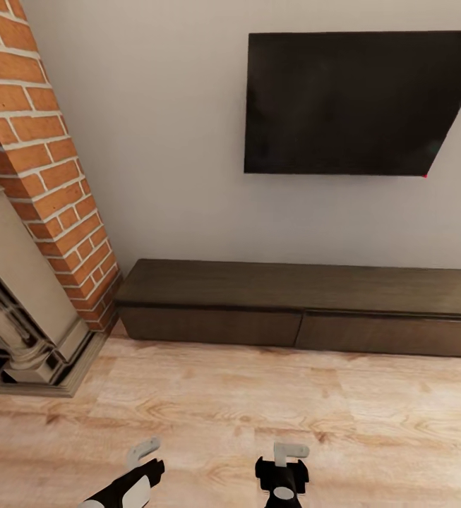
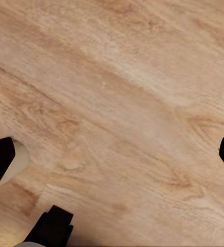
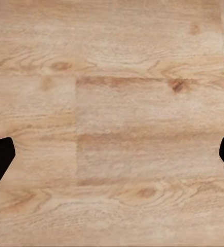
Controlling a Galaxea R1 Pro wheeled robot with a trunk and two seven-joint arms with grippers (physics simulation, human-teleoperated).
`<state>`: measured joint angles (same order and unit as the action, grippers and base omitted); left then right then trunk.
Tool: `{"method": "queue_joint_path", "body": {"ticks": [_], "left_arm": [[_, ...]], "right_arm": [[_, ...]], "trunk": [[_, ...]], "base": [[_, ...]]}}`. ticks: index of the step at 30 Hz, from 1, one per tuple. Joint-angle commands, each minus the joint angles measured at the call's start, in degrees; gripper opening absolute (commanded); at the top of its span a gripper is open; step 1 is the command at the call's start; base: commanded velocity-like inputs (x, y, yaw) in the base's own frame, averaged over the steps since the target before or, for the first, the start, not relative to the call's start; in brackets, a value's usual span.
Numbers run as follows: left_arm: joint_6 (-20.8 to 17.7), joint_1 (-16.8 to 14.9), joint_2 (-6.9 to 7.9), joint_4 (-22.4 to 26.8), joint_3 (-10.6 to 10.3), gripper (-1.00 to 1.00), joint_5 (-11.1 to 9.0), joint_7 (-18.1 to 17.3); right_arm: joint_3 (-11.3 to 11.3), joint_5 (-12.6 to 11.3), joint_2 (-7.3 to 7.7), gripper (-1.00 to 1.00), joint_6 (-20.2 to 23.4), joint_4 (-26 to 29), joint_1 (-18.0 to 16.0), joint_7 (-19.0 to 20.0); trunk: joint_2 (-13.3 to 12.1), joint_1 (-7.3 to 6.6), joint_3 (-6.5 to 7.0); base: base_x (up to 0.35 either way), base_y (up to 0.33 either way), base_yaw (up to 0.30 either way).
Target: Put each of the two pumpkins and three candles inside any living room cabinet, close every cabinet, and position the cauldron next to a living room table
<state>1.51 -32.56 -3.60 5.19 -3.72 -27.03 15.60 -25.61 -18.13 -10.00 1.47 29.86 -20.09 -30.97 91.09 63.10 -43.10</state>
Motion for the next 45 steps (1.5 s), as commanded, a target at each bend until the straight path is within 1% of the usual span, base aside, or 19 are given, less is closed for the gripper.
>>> {"method": "queue_joint_path", "body": {"ticks": [1, 6, 12, 20, 26, 33, 36, 37, 39, 40, 41, 42, 44, 45], "left_arm": [[0.2, 0.0, -0.01, 0.0, -0.4, 1.0, -0.5, 0.2], [0.1, 0.0, -0.01, 0.0, -0.4, 1.0, -0.5, 0.2], [0.1, 0.0, -0.01, 0.0, -0.4, 1.0, -0.5, 0.2], [0.1, 0.0, -0.1, 0.2, 0.1, 1.0, -0.6, 0.5], [0.0, 0.0, -0.27, 0.3, 1.6, 1.0, -1.8, 0.4], [-0.2, 0.0, -0.24, 0.4, 1.6, 1.0, -1.8, 0.3], [-1.2, 0.0, -0.12, 0.6, 1.8, 1.0, -1.8, 0.2], [-2.5, 0.0, -0.05, 0.7, 1.8, 1.0, -1.8, 0.1], [-7.2, 0.0, 0.17, 1.6, 2.2, 1.0, -1.8, 0.0], [-10.4, 0.0, 0.28, 3.3, 2.5, 1.0, -1.8, -0.1], [-14.5, 0.0, 0.39, 6.3, 3.0, 1.0, -1.8, -0.4], [-19.9, 0.0, 0.58, 10.3, 3.5, 1.0, -1.8, -0.8], [-34.1, 0.1, 1.67, 20.7, 5.0, 1.0, -1.8, -1.6], [-41.2, 0.5, 2.45, 26.7, 6.3, 1.0, -1.8, -2.2]], "right_arm": [[-0.7, -0.2, 0.0, 1.0, 0.1, 0.0, -0.1, -0.4], [-1.1, -0.2, 0.0, 1.0, 0.1, 0.0, -0.1, -0.4], [-1.1, -0.3, 0.0, 1.0, 0.1, 0.0, -0.1, -0.2], [-1.1, -0.2, 0.06, 1.0, 0.2, 0.0, -0.1, -0.1], [-1.2, -0.2, 0.14, 1.0, 0.3, -0.1, -0.1, -0.1], [-1.2, -0.2, 0.17, 1.0, 0.2, -0.1, 0.0, -0.1], [-1.2, -0.2, 0.58, 1.0, 0.1, -1.2, 0.0, -0.1], [-1.2, -0.2, 0.95, 1.0, 0.1, -1.7, 0.0, -0.1], [-1.2, -0.2, 1.92, 1.0, -0.7, -2.2, 0.0, 0.0], [-1.2, -0.2, 2.23, 1.0, -1.4, -2.3, 0.0, 0.0], [-1.2, -0.3, 2.45, 1.0, -2.0, -2.4, 0.0, 0.0], [-1.2, -0.4, 2.6, 1.0, -2.5, -2.5, 0.0, 0.0], [-1.2, -0.6, 2.92, 1.0, -3.0, -2.6, 0.0, 0.0], [-1.2, -0.7, 3.11, 1.0, -3.1, -2.6, 0.0, 0.0]], "trunk": [[0.0, 0.02, -0.04], [0.0, 0.02, -0.04], [0.0, 0.02, -0.04], [0.0, 0.02, -0.04], [2.4, 1.34, -1.14], [5.2, 2.88, -2.58], [6.4, 3.54, -3.13], [6.8, 3.76, -3.32], [7.6, 4.19, -3.68], [8.0, 4.41, -3.86], [8.4, 4.63, -4.04], [8.8, 4.85, -4.22], [9.6, 5.29, -4.58], [10.0, 5.51, -4.76]], "base": [[0.231, -0.104, 0.034], [0.2, -0.152, 0.012], [0.176, -0.023, -0.008], [0.032, -0.001, -0.066], [0.001, 0.0, -0.002], [0.0, 0.0, 0.0], [0.0, 0.0, 0.0], [0.0, 0.0, 0.0], [0.0, 0.0, 0.0], [0.0, 0.0, 0.0], [0.0, 0.0, 0.0], [0.0, 0.0, 0.0], [0.0, 0.0, 0.0], [0.0, 0.0, 0.0]]}}
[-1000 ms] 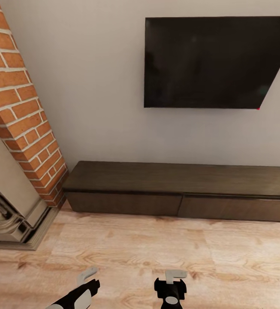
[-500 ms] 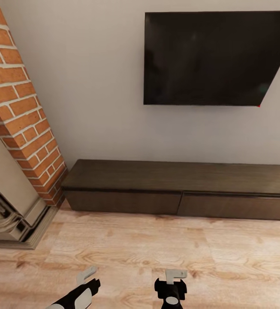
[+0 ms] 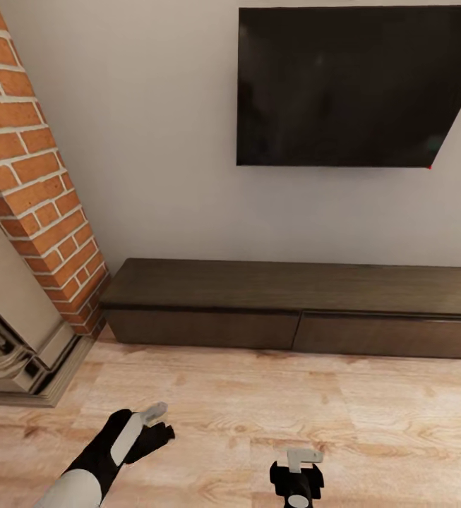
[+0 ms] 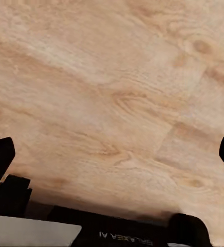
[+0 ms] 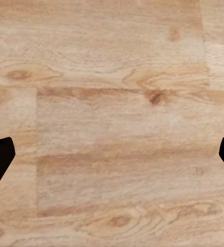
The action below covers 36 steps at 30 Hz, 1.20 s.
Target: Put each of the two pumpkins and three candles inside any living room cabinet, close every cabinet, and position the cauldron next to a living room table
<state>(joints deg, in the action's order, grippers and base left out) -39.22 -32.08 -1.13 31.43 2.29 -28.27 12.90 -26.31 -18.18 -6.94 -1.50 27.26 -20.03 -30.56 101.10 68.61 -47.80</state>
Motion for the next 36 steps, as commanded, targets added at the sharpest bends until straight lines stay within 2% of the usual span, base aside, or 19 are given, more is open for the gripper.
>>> {"method": "queue_joint_path", "body": {"ticks": [1, 2, 4, 6, 8, 10, 13, 15, 21, 25, 29, 31, 34, 35, 36], "left_arm": [[-6.8, 0.7, 0.55, 6.6, 1.8, 1.0, -0.6, -0.3], [-11.7, 1.5, 0.95, 12.7, 3.4, 1.0, -0.7, -1.3], [-17.3, 3.2, 1.4, 23.6, 6.7, 1.0, -0.9, -3.1], [-19.6, 4.5, 1.63, 30.5, 8.7, 1.0, -2.3, -4.0], [-20.6, 5.1, 1.81, 33.7, 9.6, 1.0, -4.9, -4.4], [-20.8, 5.4, 2.23, 34.9, 9.8, 1.0, -7.6, -4.5], [-20.8, 5.6, 2.52, 35.4, 9.7, 1.0, -9.5, -4.6], [-20.8, 5.7, 2.58, 35.7, 8.3, 1.0, -10.0, -4.7], [-20.8, 5.7, 2.63, 37.5, 6.8, 1.0, -10.6, -4.6], [-20.8, 5.7, 2.68, 38.4, 4.9, 1.0, -11.1, -4.7], [-20.8, 5.7, 2.67, 38.6, 3.0, 1.0, -14.3, -4.7], [-20.8, 5.7, 2.69, 38.7, 1.5, 1.0, -17.3, -4.7], [-20.8, 5.7, 2.84, 38.7, 1.0, 1.0, -20.7, -4.7], [-20.8, 5.7, 2.99, 38.7, 1.0, 1.0, -21.1, -4.7], [-20.8, 5.7, 3.94, 38.8, 0.9, 1.0, -22.5, -4.7]], "right_arm": [[-0.4, -0.7, 0.22, 1.0, -0.3, 0.0, 0.0, -0.4], [-0.3, -0.8, 0.4, 1.0, -0.3, 0.0, 0.0, -0.4], [-0.2, -0.9, 0.9, 1.0, -0.4, 0.0, 0.0, -0.5], [-0.1, -1.0, 1.2, 1.0, -0.5, 0.0, 0.0, -0.5], [0.0, -1.0, 1.32, 1.0, -0.5, 0.1, 0.0, -0.5], [0.1, -1.1, 1.37, 1.0, -0.5, 0.1, 0.0, -0.5], [0.2, -1.1, 1.4, 1.0, -0.5, 0.2, 0.0, -0.6], [0.2, -1.1, 1.4, 1.0, -0.5, 0.4, 0.0, -0.6], [0.2, -1.1, 1.27, 1.0, -0.4, 0.5, 0.0, -0.6], [0.2, -1.1, 1.23, 1.0, -0.4, 0.5, 0.0, -0.7], [0.2, -1.1, 1.29, 1.0, -0.4, 0.5, 0.0, -0.6], [0.4, -1.1, 1.37, 1.0, -0.4, 0.5, 0.0, -0.6], [0.8, -1.1, 1.39, 1.0, -0.4, 0.5, 0.0, -0.6], [0.9, -1.1, 1.4, 1.0, -0.4, 0.5, 0.0, -0.6], [0.9, -1.2, 1.44, 1.0, -0.4, 0.5, 0.0, -0.6]], "trunk": [[0.4, 0.22, -0.24], [0.8, 0.44, -0.42], [1.6, 0.88, -0.78], [2.4, 1.32, -1.14], [3.2, 1.76, -1.5], [4.0, 2.2, -1.86], [5.2, 2.86, -2.4], [6.1, 3.3, -2.76], [8.5, 4.62, -3.83], [10.1, 5.49, -4.55], [11.7, 6.37, -5.27], [12.5, 6.81, -5.63], [13.7, 7.47, -6.17], [14.1, 7.69, -6.35], [14.5, 7.91, -6.53]], "base": [[0.0, 0.0, 0.0], [0.0, 0.0, 0.0], [0.0, 0.0, 0.0], [0.0, 0.0, 0.0], [0.0, 0.0, 0.0], [0.0, 0.0, 0.0], [0.0, 0.0, 0.0], [0.0, 0.0, 0.0], [0.0, 0.0, 0.0], [0.0, 0.0, 0.0], [0.0, 0.0, 0.0], [0.0, 0.0, 0.0], [0.0, 0.0, 0.0], [0.0, 0.0, 0.0], [0.0, 0.0, 0.0]]}}
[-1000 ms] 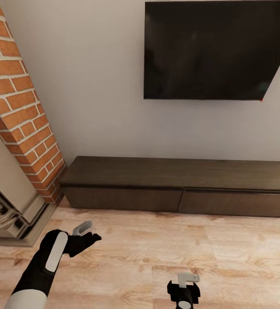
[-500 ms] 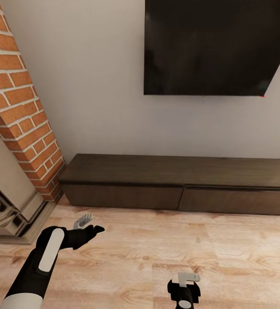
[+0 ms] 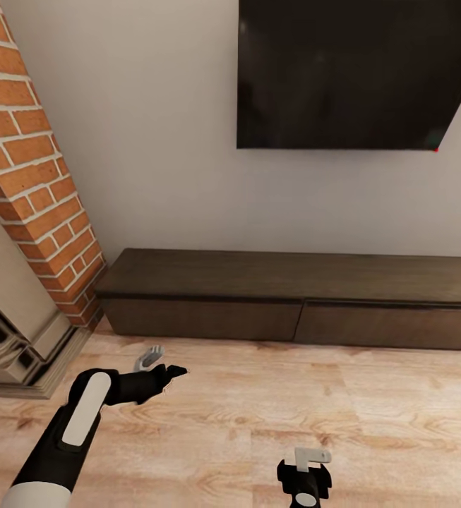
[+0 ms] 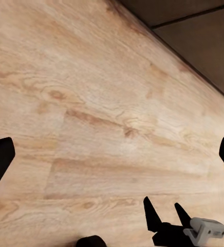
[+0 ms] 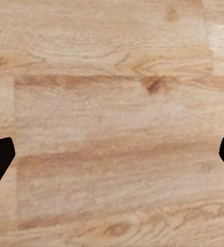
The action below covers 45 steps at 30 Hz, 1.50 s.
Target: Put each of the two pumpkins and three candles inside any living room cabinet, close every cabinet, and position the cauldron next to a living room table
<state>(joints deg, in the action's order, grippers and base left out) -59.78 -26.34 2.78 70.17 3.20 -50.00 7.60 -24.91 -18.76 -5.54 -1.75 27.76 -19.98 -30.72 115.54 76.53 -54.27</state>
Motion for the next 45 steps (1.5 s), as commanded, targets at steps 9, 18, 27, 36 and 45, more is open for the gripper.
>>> {"method": "queue_joint_path", "body": {"ticks": [9, 18, 27, 36, 45], "left_arm": [[-0.2, 1.3, 3.63, 0.4, -5.3, 1.0, -10.0, 0.6], [-0.2, 2.2, 3.94, 0.4, -5.8, 1.0, -13.2, 0.6], [-0.2, 2.2, 4.16, 0.3, -5.8, 1.0, -16.3, 0.6], [-0.2, 2.3, 4.25, 0.2, -5.8, 1.0, -17.9, 0.6], [-0.2, 2.3, 4.17, 0.1, -5.9, 1.0, -18.9, 0.5]], "right_arm": [[5.1, -0.8, 0.5, 1.0, -2.9, 0.0, 0.5, 3.3], [19.9, -0.9, 3.8, 1.0, -2.9, 0.1, 0.9, 24.8], [32.1, -3.3, 3.54, 1.0, 0.7, 1.0, 0.4, 37.9], [35.2, -9.9, 0.06, 1.0, 2.6, 10.2, -1.6, 39.0], [35.6, -30.1, -2.17, 1.0, 2.3, 10.8, -3.4, 39.5]], "trunk": [[3.6, 1.98, -1.67], [7.3, 3.95, -3.28], [10.9, 5.93, -4.9], [14.5, 7.91, -6.51], [18.1, 9.88, -8.13]], "base": [[0.0, 0.0, 0.0], [0.0, 0.0, 0.0], [0.0, 0.0, 0.0], [0.0, 0.0, 0.0], [0.0, 0.0, 0.0]]}}
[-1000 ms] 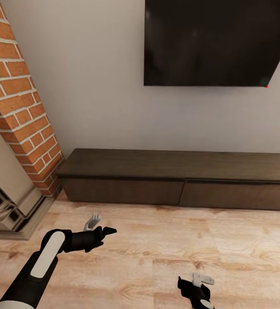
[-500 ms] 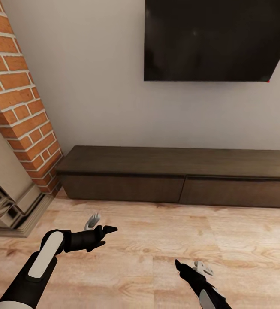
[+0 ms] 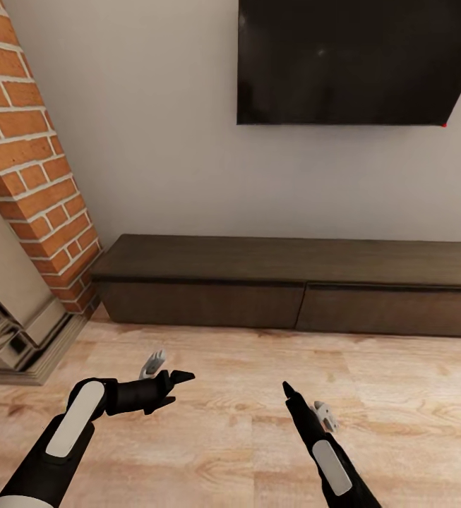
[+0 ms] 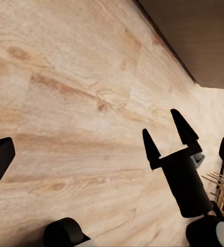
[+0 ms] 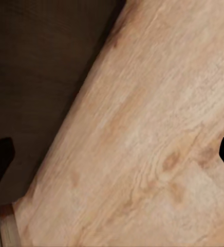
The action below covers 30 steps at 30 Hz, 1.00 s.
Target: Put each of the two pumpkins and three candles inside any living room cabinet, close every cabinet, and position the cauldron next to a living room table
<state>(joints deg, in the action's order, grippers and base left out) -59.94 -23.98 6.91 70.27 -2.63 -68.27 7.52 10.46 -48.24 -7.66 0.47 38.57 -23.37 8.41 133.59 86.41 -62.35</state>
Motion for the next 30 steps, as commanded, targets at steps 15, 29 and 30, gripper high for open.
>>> {"method": "queue_joint_path", "body": {"ticks": [15, 29, 30], "left_arm": [[-0.1, 1.3, 0.55, 0.1, -0.4, 1.0, -11.6, 0.6], [-0.1, 2.2, 8.3, 3.1, -7.0, 1.0, -27.9, 0.6], [-0.1, 2.7, 9.19, 4.1, -7.4, 1.0, -29.4, 0.6]], "right_arm": [[1.0, -14.8, 0.71, 1.0, -2.8, -1.1, 0.4, 19.9], [1.1, -14.9, 0.71, 1.0, -2.8, -1.1, 0.6, 21.4], [1.1, -14.9, 0.71, 1.0, -2.8, -1.1, 0.5, 21.4]], "trunk": [[6.0, 3.29, -2.74], [9.7, 5.29, -4.58], [9.7, 5.31, -4.8]], "base": [[0.0, 0.0, 0.0], [0.0, 0.0, 0.0], [0.0, 0.0, 0.0]]}}
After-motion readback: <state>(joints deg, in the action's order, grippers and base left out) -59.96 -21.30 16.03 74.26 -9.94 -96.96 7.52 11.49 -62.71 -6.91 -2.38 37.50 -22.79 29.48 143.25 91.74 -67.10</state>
